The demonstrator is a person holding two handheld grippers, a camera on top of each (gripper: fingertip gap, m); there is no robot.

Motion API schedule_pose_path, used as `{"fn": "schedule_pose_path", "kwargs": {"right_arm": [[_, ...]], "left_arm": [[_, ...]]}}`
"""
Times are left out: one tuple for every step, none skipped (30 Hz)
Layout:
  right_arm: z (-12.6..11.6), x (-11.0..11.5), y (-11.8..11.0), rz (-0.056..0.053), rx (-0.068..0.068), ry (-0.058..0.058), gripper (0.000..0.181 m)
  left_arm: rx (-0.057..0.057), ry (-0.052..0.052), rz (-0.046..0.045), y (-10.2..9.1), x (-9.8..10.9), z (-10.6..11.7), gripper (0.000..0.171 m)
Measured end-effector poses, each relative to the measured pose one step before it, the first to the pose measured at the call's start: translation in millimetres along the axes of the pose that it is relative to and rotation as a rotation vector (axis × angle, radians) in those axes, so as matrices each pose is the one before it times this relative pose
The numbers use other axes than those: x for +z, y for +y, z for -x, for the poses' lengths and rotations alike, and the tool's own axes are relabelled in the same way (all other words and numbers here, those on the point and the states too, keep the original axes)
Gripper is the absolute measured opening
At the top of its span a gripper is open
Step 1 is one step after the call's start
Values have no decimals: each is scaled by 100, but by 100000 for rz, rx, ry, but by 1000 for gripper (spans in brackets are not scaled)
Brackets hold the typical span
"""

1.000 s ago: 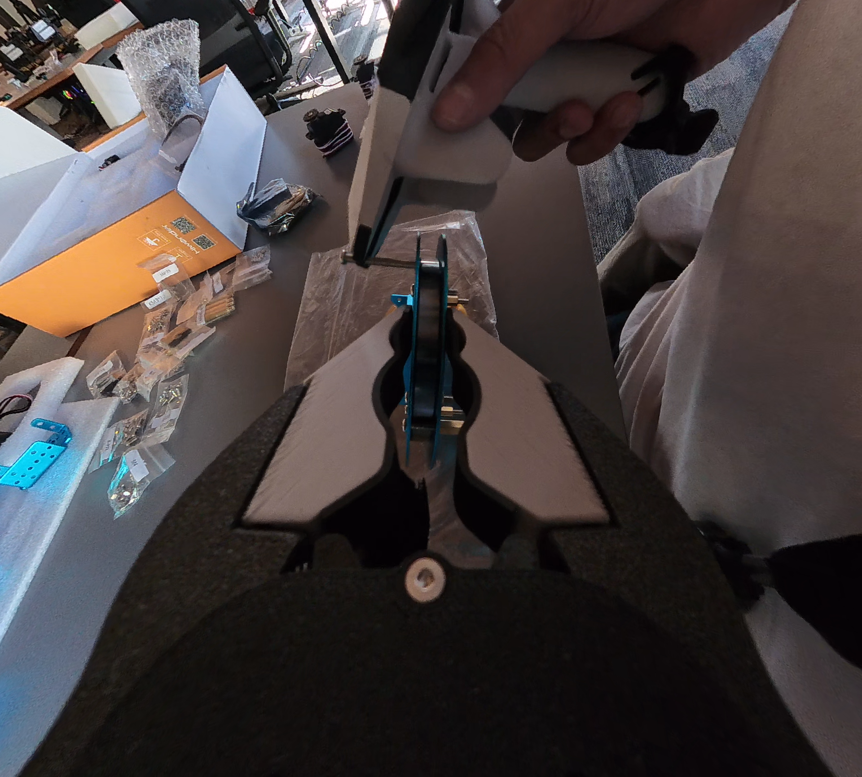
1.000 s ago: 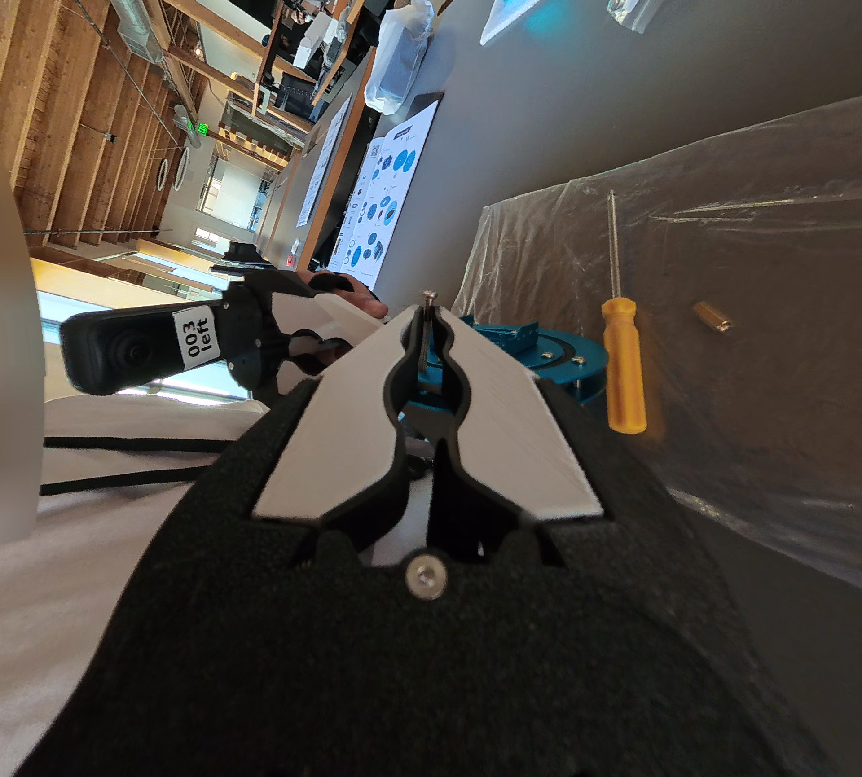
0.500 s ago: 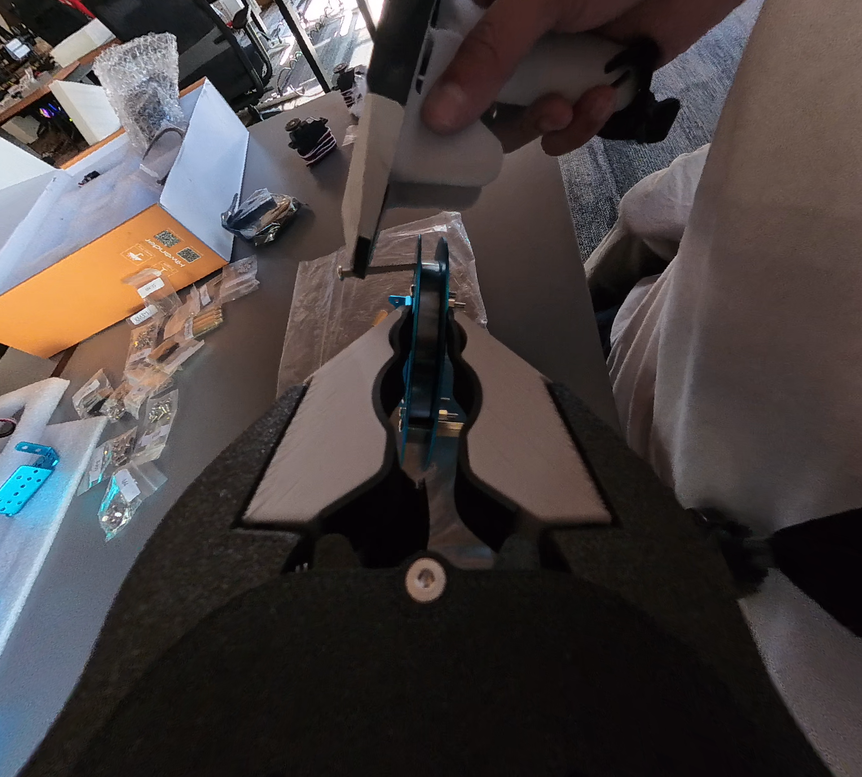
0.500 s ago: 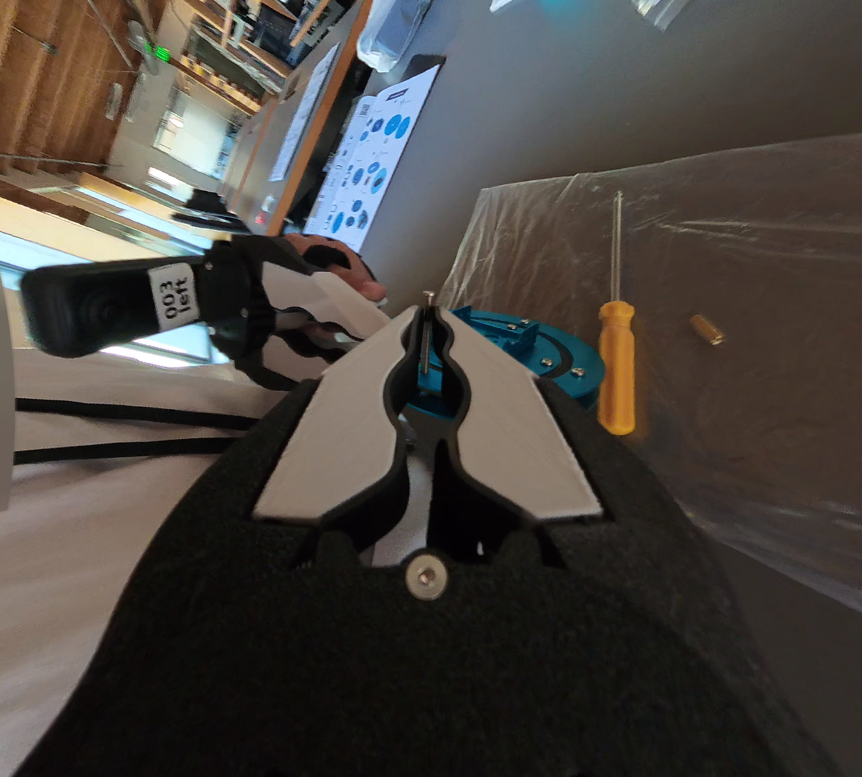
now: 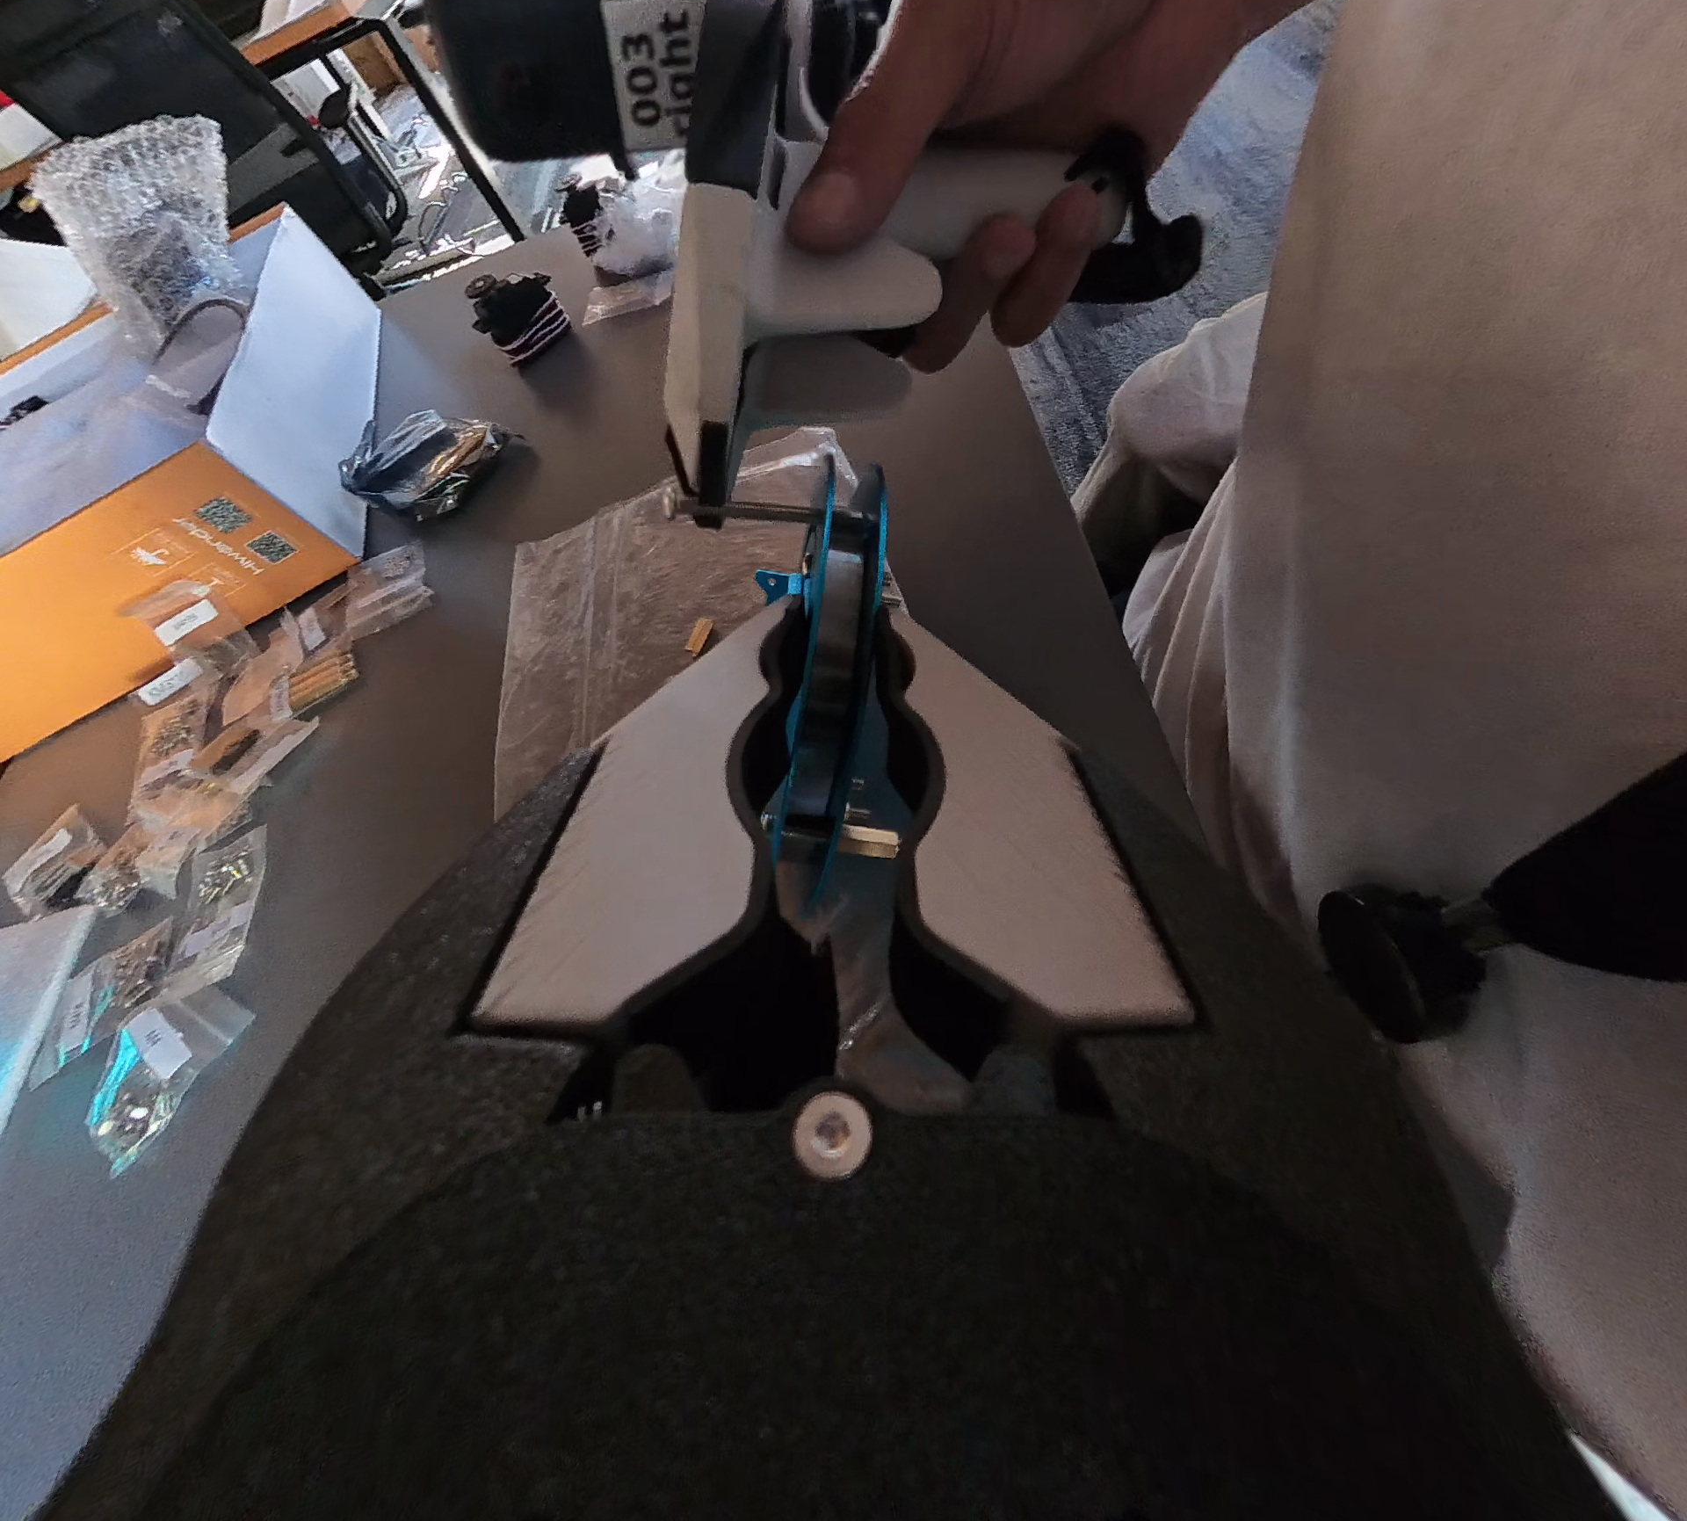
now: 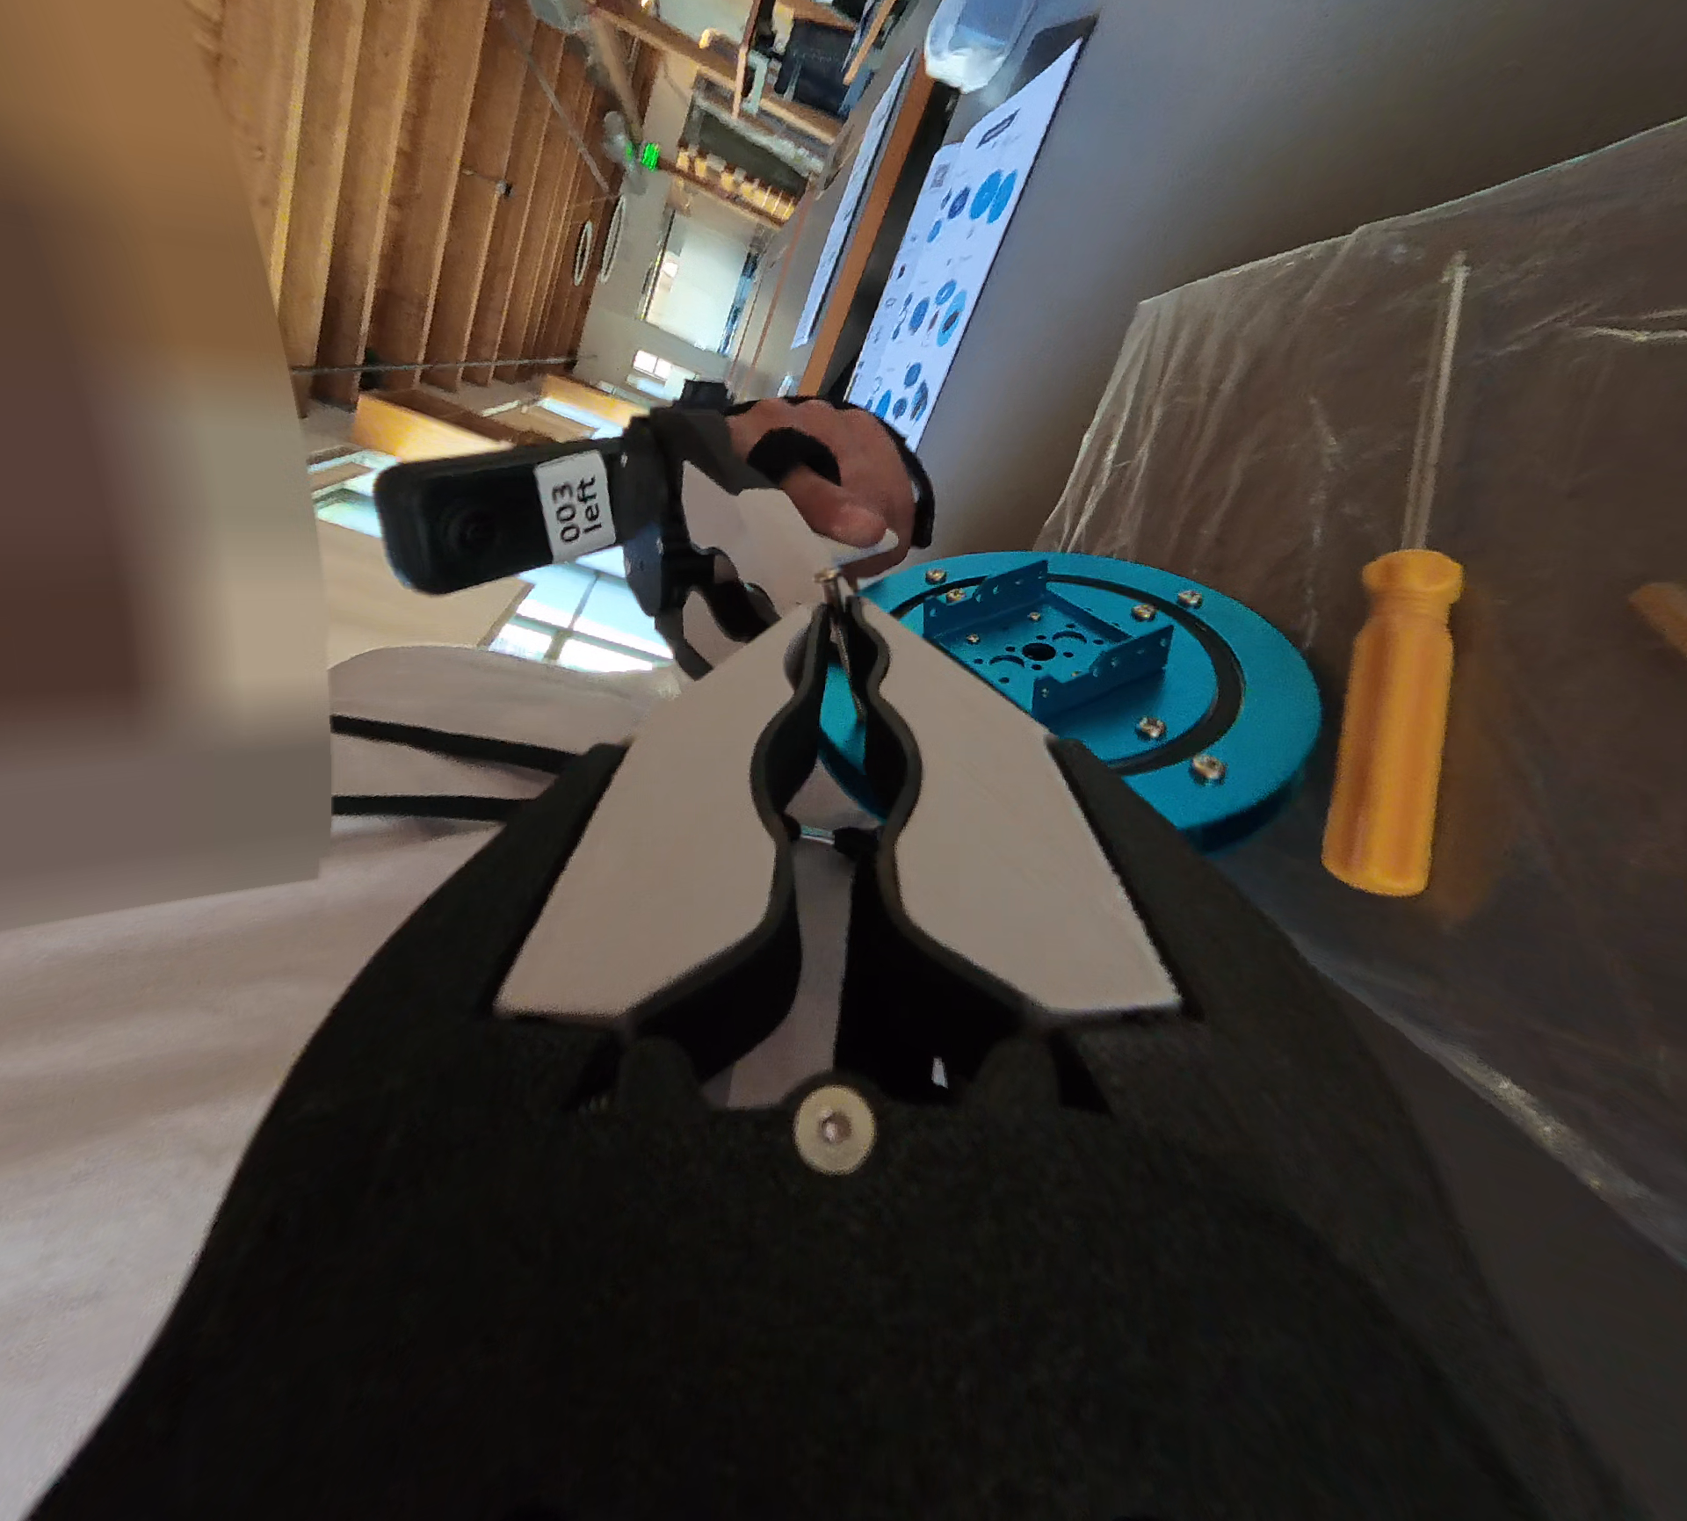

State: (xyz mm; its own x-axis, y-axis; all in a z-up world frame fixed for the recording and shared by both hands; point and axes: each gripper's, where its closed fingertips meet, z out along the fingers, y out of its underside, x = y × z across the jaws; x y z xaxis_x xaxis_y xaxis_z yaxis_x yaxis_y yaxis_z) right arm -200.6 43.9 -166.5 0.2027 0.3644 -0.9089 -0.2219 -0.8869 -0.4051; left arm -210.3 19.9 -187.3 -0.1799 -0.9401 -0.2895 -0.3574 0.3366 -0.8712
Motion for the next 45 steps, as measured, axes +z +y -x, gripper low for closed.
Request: {"fn": "schedule_pose_path", "kwargs": {"right_arm": [[-106, 86, 88, 2387, -1206, -278, 2], [-222, 4, 21, 2147, -847, 544, 1], [-80, -7, 35, 2342, 385, -760, 1], [0, -36, 12, 2101, 1680, -1681, 2], [-43, -50, -116, 858, 1769, -1625, 1], [-47, -51, -108, 674, 1413, -1714, 1], [-199, -76, -53, 991, 1210, -974, 1], [-154, -103, -70, 650, 1287, -1246, 1], [6, -99, -179, -117, 1561, -2247, 1], [-15, -59, -199, -395, 1667, -2238, 1], [-3, -45, -105, -114, 1492, -2448, 1], [17, -64, -87, -243, 1005, -2357, 1], [12, -44, -28, -177, 110, -1899, 0], [-187, 82, 391, 2597, -81, -352, 0], [-154, 307, 631, 4100, -1610, 191, 0], [31, 381, 194, 1386, -2743, -89, 0], [188, 223, -300, -777, -2278, -997, 0], [252, 108, -263, 1195, -1639, -1763, 0], [34, -61, -251, 1891, -2173, -587, 0], [-149, -190, -411, 792, -2681, 915, 0], [85, -227, -349, 1282, -3175, -361, 0], [206, -252, -254, 2802, -3246, -936, 0], [-108, -374, -353, 3273, -5514, 1178, 0], [-575, -500, -286, 3835, -9979, 3880, 2], [-1033, -556, 223, 5931, -11939, 5548, 3], [-1081, -433, 342, 5600, -9350, 5214, 3], [-720, -112, 158, 4211, -7112, 2651, 12], [238, 175, -99, 2130, -7108, -2690, 26], [728, 326, -477, -1027, -6294, -5291, 29], [1010, 538, -654, -2273, -3716, -6787, 34], [1313, 722, -436, -550, -1023, -8573, 41], [669, 685, 45, 3085, 982, -4221, 44], [-721, 241, 197, 4386, 569, 5507, 48], [-348, -74, 190, 3454, -1498, 4371, 49], [-376, -305, -123, 121, -2677, 6512, 49], [-819, -444, -384, -2736, -2679, 10600, 44], [-776, -330, -216, -2535, -1263, 10302, 38], [-497, -142, 16, -1194, -727, 7722, 37], [-416, -43, 35, -993, -882, 6443, 36], [-589, 77, 116, -266, -364, 6723, 29], [-318, 196, 283, 1377, -531, 3881, 25], [57, 245, 141, 891, -226, 1167, 21], [-29, 107, -71, -152, 997, 2117, 14], [-495, 46, -44, 239, 1773, 4973, 13], [-295, 50, -60, 227, 1605, 3768, 13]], "left_arm": [[-211, 1360, 123, -10, 14, -45, 14], [-50, 1314, 261, 10, -7, -38, 14], [50, 1606, 190, 29, -42, 0, 14], [-748, 2171, 158, 35, -66, 18, 14], [-985, 2008, -21, 22, -81, 122, 14], [-836, 1941, -26, 32, -88, 114, 15], [-420, 1937, -15, 36, -90, 88, 14], [-133, 1675, 130, 53, -119, 110, 15], [-459, 1342, -41, 52, -139, 172, 15], [-689, 1343, -452, 51, -143, 205, 15], [-330, 1569, -621, 98, -203, 180, 15], [-450, 1594, -545, 154, -266, 170, 15], [-1154, 1756, -568, 162, -264, 146, 14], [-1578, 1989, -814, 141, -248, 110, 14], [-1482, 1747, -948, 137, -262, 203, 14], [-1758, 2527, -591, 131, -267, 138, 15], [-844, 3232, -73, 143, -195, -72, 16], [1102, 1960, 101, 74, -135, 15, 17], [571, 1660, 260, 25, -78, 98, 17], [-261, 2096, 173, 6, -67, 130, 16], [28, 2362, -200, 0, -58, 96, 15], [-6, 2335, -499, -20, -44, 126, 15], [-771, 2807, -616, -21, -35, 76, 16], [-1308, 3489, -449, 8, -45, -4, 17], [-1088, 3630, 29, 56, -94, -63, 17], [361, 2891, 93, 72, -115, -10, 17], [2460, 1973, -480, 80, -175, 89, 17], [1988, 1710, -22, 111, -237, 178, 15], [-666, 2086, 37, 88, -247, 278, 17], [-1879, 1512, -238, 10, -249, 559, 16], [-2175, 582, -314, -26, -199, 739, 14], [-1722, 398, 295, 39, -172, 685, 14], [-1354, 1249, 748, 96, -177, 405, 14], [-1431, 803, 603, 81, -164, 333, 14], [-1238, -327, 472, 66, -141, 398, 14], [-1548, -1157, 355, 94, -135, 479, 13], [-2505, -696, 116, 95, -120, 387, 13], [-2975, -461, -462, 53, -80, 301, 13], [-2351, -412, -1132, -16, -21, 206, 13], [-1494, -473, -1257, -26, 9, 90, 12], [-768, -614, -1290, -16, -5, -2, 12], [-291, -1269, -1268, 1, -19, 42, 12], [-655, -2029, -972, 24, -46, 112, 13], [-1989, -3744, -603, 45, -88, 319, 14], [-3418, -5468, -559, 12, -99, 422, 15]]}}
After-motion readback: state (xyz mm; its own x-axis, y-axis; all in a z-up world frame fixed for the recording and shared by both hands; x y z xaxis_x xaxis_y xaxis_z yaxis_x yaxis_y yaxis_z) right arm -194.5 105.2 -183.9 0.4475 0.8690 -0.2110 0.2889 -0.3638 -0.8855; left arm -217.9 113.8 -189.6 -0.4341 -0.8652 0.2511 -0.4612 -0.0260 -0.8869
